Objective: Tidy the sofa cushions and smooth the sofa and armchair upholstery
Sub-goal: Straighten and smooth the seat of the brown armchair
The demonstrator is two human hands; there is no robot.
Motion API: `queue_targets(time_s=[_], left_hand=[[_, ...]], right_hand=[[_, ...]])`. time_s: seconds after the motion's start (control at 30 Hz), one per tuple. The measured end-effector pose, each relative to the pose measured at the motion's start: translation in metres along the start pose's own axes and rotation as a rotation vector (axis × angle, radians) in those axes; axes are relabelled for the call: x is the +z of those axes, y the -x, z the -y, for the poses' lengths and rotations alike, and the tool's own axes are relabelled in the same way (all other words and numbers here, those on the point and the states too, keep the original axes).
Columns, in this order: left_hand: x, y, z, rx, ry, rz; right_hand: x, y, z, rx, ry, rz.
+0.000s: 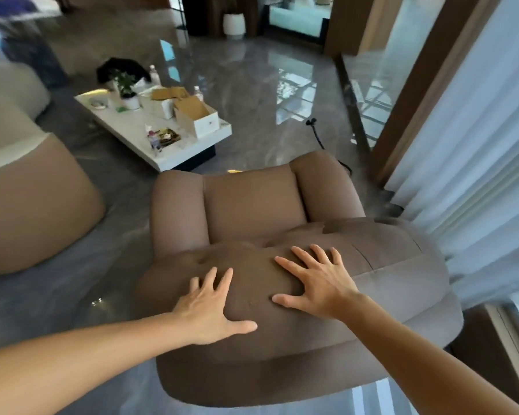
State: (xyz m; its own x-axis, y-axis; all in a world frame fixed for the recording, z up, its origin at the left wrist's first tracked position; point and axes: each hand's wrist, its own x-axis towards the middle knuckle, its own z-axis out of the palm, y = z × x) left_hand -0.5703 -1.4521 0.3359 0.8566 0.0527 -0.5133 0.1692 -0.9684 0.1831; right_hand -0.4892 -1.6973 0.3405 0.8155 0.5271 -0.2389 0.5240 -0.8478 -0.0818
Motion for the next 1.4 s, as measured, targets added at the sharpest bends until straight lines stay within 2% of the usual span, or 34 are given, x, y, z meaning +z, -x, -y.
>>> queue_targets(time_s=[0.47,1.0,1.4], left_hand=[[0.027,-0.004,-0.022,-0.073,0.003,-0.109],[0.050,0.003,-0.156,-0.243,0.157,-0.097],[0.061,-0.031,-0.247,-0.369,0.293,-0.210]], right_hand=[[0.016,-0.002,-0.030,-0.099,-0.042,-0.208],[0.001,0.005,-0.154,-0.338,-0.035,-0.178],[-0.003,-0.026,-0.244,-0.488,-0.074,-0.189]])
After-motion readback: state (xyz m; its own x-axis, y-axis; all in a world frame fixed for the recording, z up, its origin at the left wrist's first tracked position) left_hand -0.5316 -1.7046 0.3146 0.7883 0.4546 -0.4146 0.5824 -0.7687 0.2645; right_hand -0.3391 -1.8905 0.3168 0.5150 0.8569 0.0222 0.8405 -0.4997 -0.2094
